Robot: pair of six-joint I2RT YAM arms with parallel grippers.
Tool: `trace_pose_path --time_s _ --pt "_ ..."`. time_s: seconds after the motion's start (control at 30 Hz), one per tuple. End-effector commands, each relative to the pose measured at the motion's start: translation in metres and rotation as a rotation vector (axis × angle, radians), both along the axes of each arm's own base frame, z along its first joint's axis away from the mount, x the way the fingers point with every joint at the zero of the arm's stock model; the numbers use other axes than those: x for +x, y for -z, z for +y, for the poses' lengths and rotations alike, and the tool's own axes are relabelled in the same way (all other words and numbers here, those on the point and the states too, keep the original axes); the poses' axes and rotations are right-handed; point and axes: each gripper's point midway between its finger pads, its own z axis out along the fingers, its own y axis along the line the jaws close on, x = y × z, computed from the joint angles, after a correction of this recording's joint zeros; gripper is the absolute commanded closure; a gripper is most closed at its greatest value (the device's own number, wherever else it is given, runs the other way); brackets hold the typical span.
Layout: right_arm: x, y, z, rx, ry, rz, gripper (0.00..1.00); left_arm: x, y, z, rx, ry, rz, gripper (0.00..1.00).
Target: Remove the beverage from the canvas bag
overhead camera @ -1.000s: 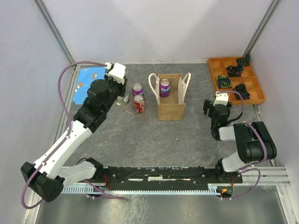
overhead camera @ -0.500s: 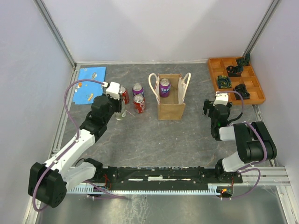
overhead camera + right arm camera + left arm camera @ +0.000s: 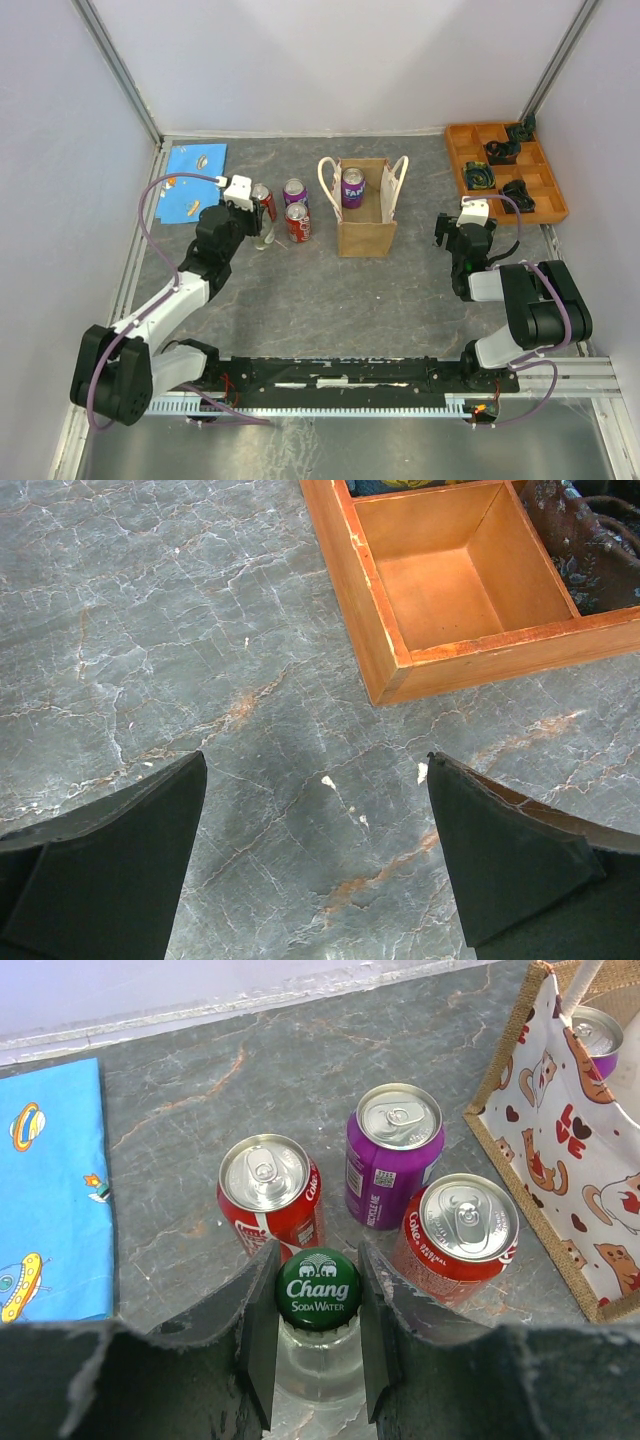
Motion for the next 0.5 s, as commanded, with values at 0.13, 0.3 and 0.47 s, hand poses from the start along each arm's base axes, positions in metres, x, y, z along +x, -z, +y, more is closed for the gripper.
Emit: trace_pose_path --time_s 0.13,0.3,0.47 --pt "0.009 -0.017 -0.001 0.010 0.010 -0.061 0.01 0.018 -0.066 -0.014 -0.128 0.040 -0.226 0.97" --pt "0.009 -0.018 -0.001 0.010 0.009 -0.063 0.01 0.017 -0.055 -0.014 -0.118 0.039 -0.201 0.94" --pt "0.009 -0.017 -0.001 0.009 0.009 -0.062 0.01 0.015 -0.047 -0.012 -0.137 0.028 -0.189 0.91"
